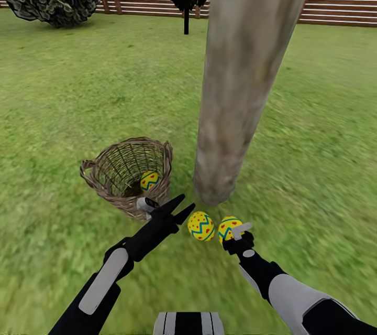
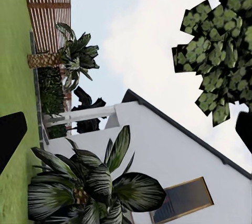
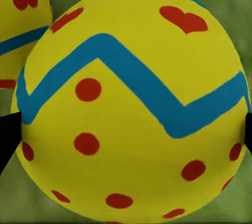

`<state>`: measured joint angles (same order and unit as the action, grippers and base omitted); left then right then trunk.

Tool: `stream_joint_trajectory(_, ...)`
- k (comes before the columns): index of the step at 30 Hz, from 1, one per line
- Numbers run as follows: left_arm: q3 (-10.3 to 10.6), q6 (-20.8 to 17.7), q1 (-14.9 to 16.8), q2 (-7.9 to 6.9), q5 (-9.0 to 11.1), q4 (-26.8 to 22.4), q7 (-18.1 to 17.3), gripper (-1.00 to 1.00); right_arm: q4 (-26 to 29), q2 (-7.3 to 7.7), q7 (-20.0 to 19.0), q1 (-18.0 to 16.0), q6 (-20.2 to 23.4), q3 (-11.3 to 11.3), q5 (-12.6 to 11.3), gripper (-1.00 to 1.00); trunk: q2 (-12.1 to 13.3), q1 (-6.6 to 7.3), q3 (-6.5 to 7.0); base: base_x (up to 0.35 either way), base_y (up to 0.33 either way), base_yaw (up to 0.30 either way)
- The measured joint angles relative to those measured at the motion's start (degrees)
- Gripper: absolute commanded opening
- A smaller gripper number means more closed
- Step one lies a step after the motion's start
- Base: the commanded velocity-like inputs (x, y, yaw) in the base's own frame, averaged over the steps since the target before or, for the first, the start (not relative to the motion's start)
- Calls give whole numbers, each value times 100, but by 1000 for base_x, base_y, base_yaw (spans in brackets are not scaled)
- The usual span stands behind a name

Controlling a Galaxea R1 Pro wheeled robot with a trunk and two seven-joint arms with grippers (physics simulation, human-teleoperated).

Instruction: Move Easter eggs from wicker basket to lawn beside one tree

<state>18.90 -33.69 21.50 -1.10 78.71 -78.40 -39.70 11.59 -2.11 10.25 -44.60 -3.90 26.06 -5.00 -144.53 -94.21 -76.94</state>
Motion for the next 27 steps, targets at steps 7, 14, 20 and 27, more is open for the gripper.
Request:
stream_joint_trajectory(7, 0, 0, 0, 0, 5, -1, 0, 100, 0, 3, 0, 1, -1, 0, 0, -100, -9, -18, -155, 0, 0, 0)
stream_joint_trajectory(14, 0, 0, 0, 0, 6, 0, 0, 100, 1, -9, 0, 0, -9, 0, 0, -100, -19, -36, -310, 0, 0, 0)
stream_joint_trajectory(20, 0, 0, 0, 0, 7, 0, 0, 100, 9, -9, 0, 0, -9, 0, 0, -100, -27, -51, -443, 0, 0, 0)
stream_joint_trajectory(27, -2, 0, -1, -1, 7, 0, 1, 100, 180, 0, 20, -6, -17, -52, 73, -100, -39, -64, -598, 0, 0, 0)
